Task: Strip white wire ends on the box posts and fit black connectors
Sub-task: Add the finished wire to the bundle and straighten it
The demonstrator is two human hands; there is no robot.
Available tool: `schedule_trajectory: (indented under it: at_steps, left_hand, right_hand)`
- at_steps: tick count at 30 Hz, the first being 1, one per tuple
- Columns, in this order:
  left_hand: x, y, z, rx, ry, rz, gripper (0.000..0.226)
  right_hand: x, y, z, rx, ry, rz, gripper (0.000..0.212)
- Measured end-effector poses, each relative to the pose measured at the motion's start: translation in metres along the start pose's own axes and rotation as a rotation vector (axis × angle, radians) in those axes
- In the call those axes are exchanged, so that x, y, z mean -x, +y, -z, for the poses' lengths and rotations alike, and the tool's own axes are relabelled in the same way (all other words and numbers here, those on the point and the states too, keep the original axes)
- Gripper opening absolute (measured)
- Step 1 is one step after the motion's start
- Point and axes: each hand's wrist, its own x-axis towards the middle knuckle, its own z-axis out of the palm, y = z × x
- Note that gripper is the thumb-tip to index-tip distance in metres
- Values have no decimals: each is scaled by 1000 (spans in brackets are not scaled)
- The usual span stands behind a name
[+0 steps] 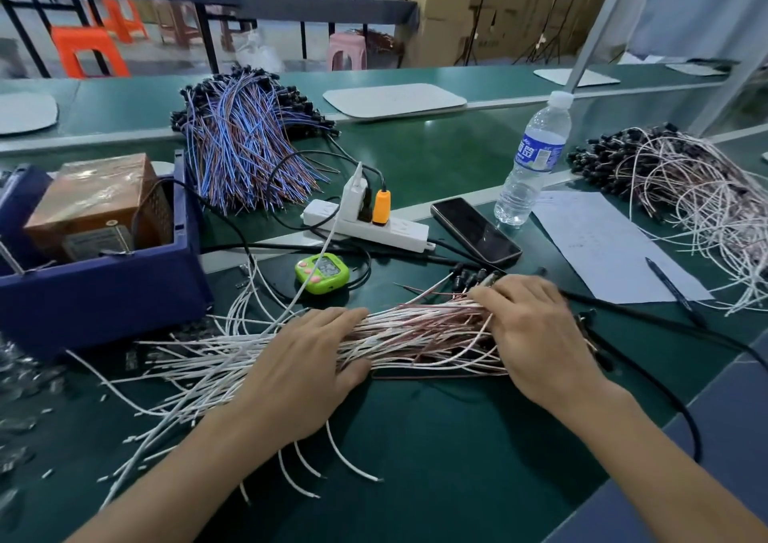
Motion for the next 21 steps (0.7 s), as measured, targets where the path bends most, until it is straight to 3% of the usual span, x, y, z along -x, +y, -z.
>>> schedule_trajectory:
  at_steps: [3,6,8,10,13,15,18,21]
  left_hand:
    - [1,0,1,-21,4,4,57]
    - [6,-1,3,-107,40,44,50]
    - [7,0,4,-139,66,64,48]
    - [8,1,4,-143,71,65,48]
    - [7,1,4,-120,73,63,48]
    - [7,2,5,-101,63,68,49]
    - [7,5,6,-98,63,58,62]
    - [6,12,8,-78,59,-14,85]
  right_hand:
    - [1,-4,3,-105,-161,-84,39]
    - [-4,3,20,-361,-295,-125,59]
    - [-13,18,33,-478,-196,-240,65]
    - [-29,39,38,-375,-108,-381,64]
    - [-50,60,32,-232,-381,-501,58]
    - [-54,64,26,-226,-462,-509,50]
    - [-55,64,32,-217,-326,-484,42]
    - [-56,61,42,-375,-214,-462,32]
